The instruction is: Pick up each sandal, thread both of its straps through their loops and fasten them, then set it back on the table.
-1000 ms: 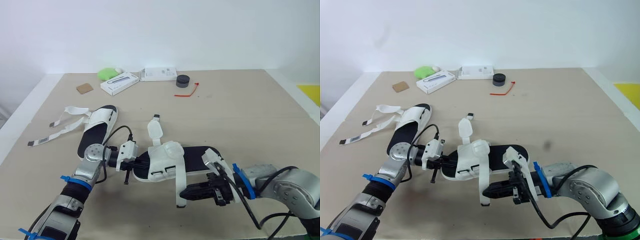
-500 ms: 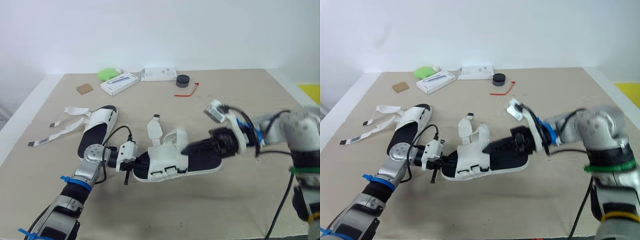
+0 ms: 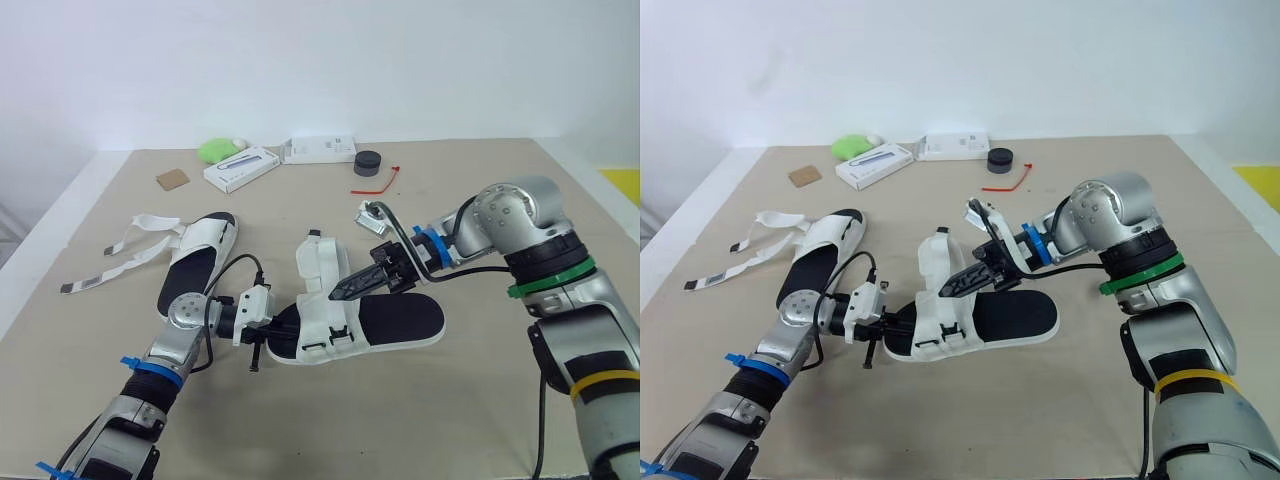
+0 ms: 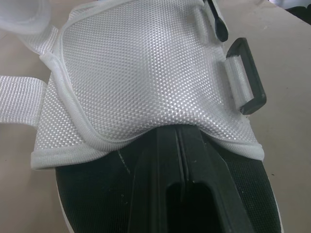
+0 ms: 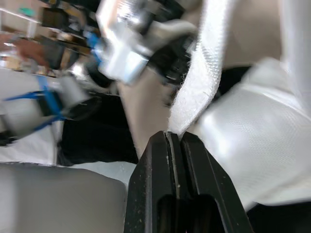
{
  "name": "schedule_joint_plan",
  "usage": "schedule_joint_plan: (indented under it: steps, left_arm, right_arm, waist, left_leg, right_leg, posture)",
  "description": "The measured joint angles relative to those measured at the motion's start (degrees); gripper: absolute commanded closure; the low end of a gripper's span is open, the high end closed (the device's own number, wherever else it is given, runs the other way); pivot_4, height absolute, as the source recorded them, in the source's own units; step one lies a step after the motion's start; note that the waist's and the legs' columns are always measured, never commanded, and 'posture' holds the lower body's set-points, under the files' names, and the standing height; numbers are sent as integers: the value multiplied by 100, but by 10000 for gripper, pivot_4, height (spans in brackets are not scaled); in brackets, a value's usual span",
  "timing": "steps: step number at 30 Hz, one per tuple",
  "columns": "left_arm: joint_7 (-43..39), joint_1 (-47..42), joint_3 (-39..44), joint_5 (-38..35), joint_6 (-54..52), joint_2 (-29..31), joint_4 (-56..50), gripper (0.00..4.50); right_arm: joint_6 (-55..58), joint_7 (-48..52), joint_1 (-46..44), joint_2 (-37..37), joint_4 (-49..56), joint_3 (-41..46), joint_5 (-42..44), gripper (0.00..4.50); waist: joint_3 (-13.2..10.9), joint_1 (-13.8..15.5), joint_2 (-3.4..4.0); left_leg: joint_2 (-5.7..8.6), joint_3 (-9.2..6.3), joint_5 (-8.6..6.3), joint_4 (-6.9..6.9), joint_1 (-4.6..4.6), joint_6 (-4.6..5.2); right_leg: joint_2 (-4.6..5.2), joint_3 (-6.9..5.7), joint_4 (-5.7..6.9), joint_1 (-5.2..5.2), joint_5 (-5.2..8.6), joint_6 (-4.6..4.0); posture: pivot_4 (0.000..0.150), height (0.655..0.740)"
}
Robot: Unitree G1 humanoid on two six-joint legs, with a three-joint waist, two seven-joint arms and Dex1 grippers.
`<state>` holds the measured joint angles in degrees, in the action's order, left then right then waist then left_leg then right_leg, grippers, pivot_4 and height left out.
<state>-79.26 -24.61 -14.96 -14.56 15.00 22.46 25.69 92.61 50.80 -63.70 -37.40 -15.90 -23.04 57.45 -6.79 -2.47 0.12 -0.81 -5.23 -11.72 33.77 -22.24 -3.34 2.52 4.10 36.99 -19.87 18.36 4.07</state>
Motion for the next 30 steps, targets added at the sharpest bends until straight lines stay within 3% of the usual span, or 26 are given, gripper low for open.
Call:
schedule_joint_plan:
  steps: [19, 30]
  left_arm:
    - [130, 81, 1, 0, 51, 1, -56, 45000]
    - [146, 96, 1, 0, 103, -42, -45, 45000]
  right_arm:
    - [-68, 621, -399, 245, -756, 92, -960, 44898]
    - [-30, 764, 76, -85, -112, -211, -594, 44898]
  waist:
    - [5, -3, 7]
    - [4, 4, 5]
  left_leg:
    - [1, -3, 0, 8, 2, 0]
    - [8, -9, 0, 13, -7, 0]
  right_leg:
    - [-4, 0, 3, 3, -2, 3]
    - [2, -3, 2, 5, -1, 6]
  posture:
    - [1500, 7400]
    - [1500, 7400]
